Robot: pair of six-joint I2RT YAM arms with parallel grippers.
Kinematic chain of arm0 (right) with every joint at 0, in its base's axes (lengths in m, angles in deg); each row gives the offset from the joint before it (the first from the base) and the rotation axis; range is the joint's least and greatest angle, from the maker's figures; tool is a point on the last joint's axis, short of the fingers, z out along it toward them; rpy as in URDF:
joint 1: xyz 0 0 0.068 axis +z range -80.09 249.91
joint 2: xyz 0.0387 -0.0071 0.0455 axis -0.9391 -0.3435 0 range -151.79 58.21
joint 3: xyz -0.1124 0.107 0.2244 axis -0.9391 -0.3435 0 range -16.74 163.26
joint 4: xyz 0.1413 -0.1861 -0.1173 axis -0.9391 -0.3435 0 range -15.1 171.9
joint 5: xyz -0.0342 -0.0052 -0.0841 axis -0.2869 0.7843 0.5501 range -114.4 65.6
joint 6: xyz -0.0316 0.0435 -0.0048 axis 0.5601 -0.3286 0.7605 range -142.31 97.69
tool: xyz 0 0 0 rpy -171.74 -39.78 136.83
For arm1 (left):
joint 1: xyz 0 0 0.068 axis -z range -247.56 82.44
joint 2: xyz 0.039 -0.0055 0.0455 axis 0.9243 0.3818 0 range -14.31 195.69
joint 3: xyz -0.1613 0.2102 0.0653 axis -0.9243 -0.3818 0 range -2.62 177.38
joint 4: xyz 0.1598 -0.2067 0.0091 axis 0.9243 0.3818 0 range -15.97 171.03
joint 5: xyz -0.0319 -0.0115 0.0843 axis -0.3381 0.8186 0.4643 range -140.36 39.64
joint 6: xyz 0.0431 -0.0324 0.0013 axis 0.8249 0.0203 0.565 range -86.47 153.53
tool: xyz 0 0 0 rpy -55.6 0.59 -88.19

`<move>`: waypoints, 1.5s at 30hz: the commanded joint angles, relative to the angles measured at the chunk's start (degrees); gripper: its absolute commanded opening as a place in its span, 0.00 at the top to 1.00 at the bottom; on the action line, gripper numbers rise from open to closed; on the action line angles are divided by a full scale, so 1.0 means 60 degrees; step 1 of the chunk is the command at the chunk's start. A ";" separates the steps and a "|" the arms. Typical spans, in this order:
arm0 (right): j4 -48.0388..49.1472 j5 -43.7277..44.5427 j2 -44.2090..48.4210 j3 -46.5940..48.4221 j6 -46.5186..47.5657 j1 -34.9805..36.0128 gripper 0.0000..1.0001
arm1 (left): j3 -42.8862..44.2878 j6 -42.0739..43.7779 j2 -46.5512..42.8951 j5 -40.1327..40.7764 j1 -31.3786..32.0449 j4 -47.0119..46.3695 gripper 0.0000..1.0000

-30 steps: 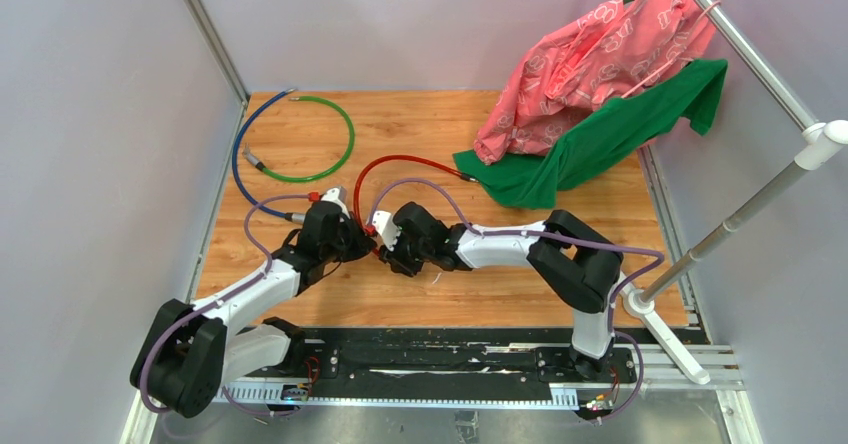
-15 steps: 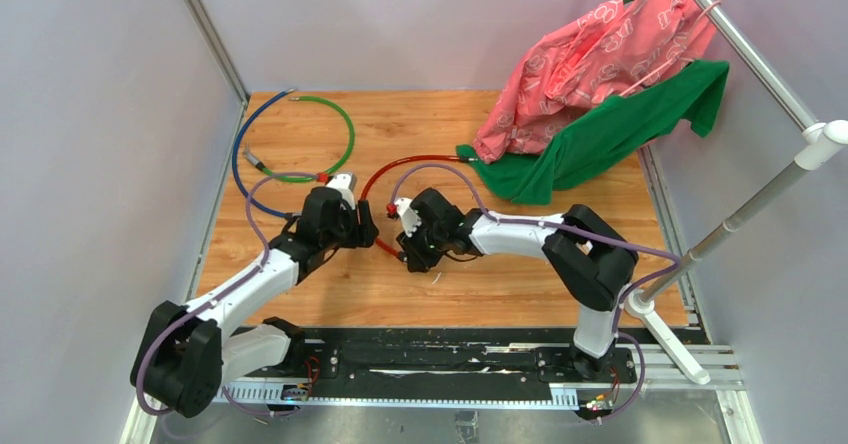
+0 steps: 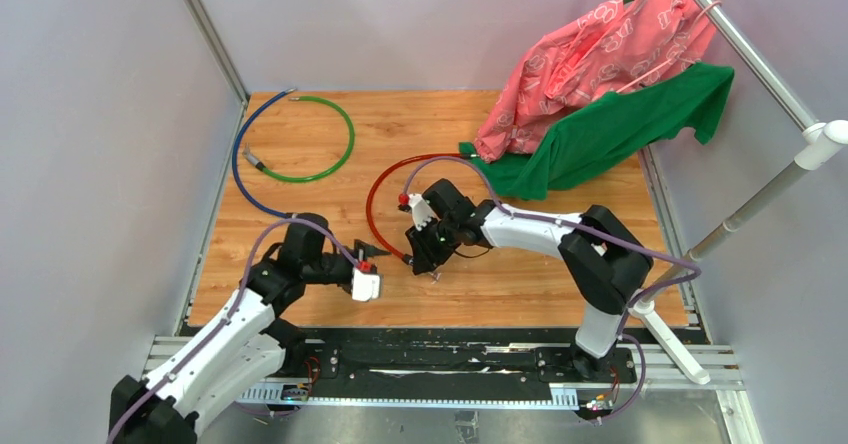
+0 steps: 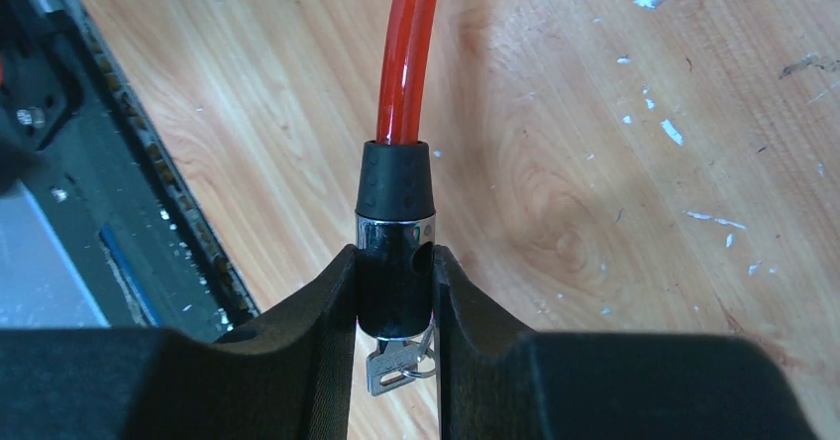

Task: Lock with the key
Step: Adjust the lock.

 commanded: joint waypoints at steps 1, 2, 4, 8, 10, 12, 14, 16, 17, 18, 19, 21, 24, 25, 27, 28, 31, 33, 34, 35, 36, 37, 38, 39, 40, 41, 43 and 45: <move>-0.0288 -0.0503 0.0743 0.0255 -0.0407 -0.0080 1.00 | -0.0333 0.4358 0.0610 -0.1066 0.0426 0.1193 0.35; -0.0291 -0.0508 0.0838 0.0254 -0.0493 -0.0080 1.00 | -0.0318 0.4457 0.0790 -0.1069 0.0428 0.1011 0.31; -0.0269 -0.0642 0.1016 0.0219 -0.0617 -0.0080 1.00 | -0.0343 0.3904 0.1162 -0.0985 0.0435 0.0235 0.27; -0.0128 -0.0859 0.1286 0.0176 -0.0828 -0.0080 1.00 | -0.0576 0.2317 0.1846 -0.0096 0.0816 -0.2357 0.28; -0.0219 -0.0780 0.1443 0.0245 -0.0842 -0.0080 1.00 | -0.0584 0.1257 0.2089 0.0380 0.0951 -0.3345 0.29; -0.0287 -0.0732 0.1600 0.0232 -0.0861 -0.0080 1.00 | -0.0521 0.1305 0.2234 0.0527 0.0969 -0.3444 0.29; -0.0301 -0.0714 0.1728 0.0235 -0.0871 -0.0080 1.00 | -0.0546 0.1544 0.2298 0.0639 0.0969 -0.3447 0.30; -0.0335 -0.0758 0.1785 0.0273 -0.0907 -0.0080 1.00 | -0.0499 0.1668 0.2384 0.0669 0.0970 -0.3441 0.30; -0.0329 -0.0782 0.1821 0.0282 -0.0936 -0.0076 1.00 | -0.0467 0.1818 0.2407 0.0633 0.0966 -0.3436 0.31; -0.0298 -0.0810 0.1852 0.0283 -0.0962 -0.0083 1.00 | -0.0448 0.2007 0.2480 0.0626 0.0966 -0.3442 0.32; -0.0280 -0.0840 0.1872 0.0294 -0.0978 -0.0080 1.00 | -0.0433 0.2111 0.2553 0.0644 0.0969 -0.3471 0.33; -0.0270 -0.0879 0.1933 0.0344 -0.1009 -0.0080 1.00 | -0.0361 0.2247 0.2742 0.0691 0.0969 -0.3486 0.38; -0.0320 -0.0852 0.1987 0.0424 -0.0958 -0.0081 1.00 | -0.0222 0.2146 0.2931 0.0620 0.1022 -0.3834 0.44; -0.0321 -0.0848 0.2002 0.0429 -0.0965 -0.0082 1.00 | -0.0200 0.2078 0.2953 0.0613 0.1068 -0.3911 0.46; -0.0314 -0.0801 0.2011 0.0451 -0.0990 -0.0080 1.00 | -0.0143 0.1951 0.3007 0.0577 0.1175 -0.3943 0.50; -0.0287 -0.0802 0.2003 0.0458 -0.1016 -0.0080 1.00 | -0.0126 0.1906 0.3021 0.0569 0.1232 -0.3949 0.53; -0.0270 -0.0822 0.2016 0.0451 -0.1076 -0.0080 1.00 | -0.0096 0.1396 0.2972 0.0479 0.1393 -0.4105 0.63; -0.0189 -0.0863 0.2066 0.0430 -0.1123 -0.0079 1.00 | -0.0078 0.1127 0.2922 0.0513 0.1553 -0.4153 0.70; -0.0182 -0.0888 0.2100 0.0437 -0.1130 -0.0080 1.00 | -0.0070 0.1106 0.2926 0.0511 0.1599 -0.4175 0.74; -0.0178 -0.0903 0.2123 0.0450 -0.1138 -0.0080 1.00 | -0.0073 0.1152 0.2923 0.0477 0.1636 -0.4196 0.78; -0.0206 -0.0881 0.2146 0.0482 -0.1126 -0.0080 1.00 | -0.0066 0.1178 0.2934 0.0448 0.1656 -0.4251 0.82; -0.0221 -0.0856 0.2154 0.0505 -0.1114 -0.0080 1.00 | -0.0028 0.1174 0.2952 0.0424 0.1658 -0.4273 0.84; -0.0232 -0.0853 0.2181 0.0520 -0.1116 -0.0085 1.00 | 0.0013 0.1101 0.2965 0.0413 0.1658 -0.4305 0.91; -0.0226 -0.0869 0.2210 0.0543 -0.1137 -0.0080 1.00 | 0.0059 0.0969 0.2972 0.0432 0.1672 -0.4318 0.96; -0.0229 -0.0874 0.2232 0.0566 -0.1130 -0.0080 1.00 | 0.0092 0.0850 0.2966 0.0446 0.1675 -0.4314 1.00; -0.0240 -0.0861 0.2265 0.0575 -0.1113 -0.0080 1.00 | 0.0118 0.0727 0.2956 0.0458 0.1673 -0.4312 1.00; -0.0273 -0.0769 0.2372 0.0576 -0.1070 -0.0087 1.00 | 0.0207 0.0304 0.2922 0.0520 0.1673 -0.4323 1.00; -0.0336 -0.0719 0.2466 0.0587 -0.1040 -0.0094 1.00 | 0.0345 -0.0437 0.2878 0.0646 0.1675 -0.4313 1.00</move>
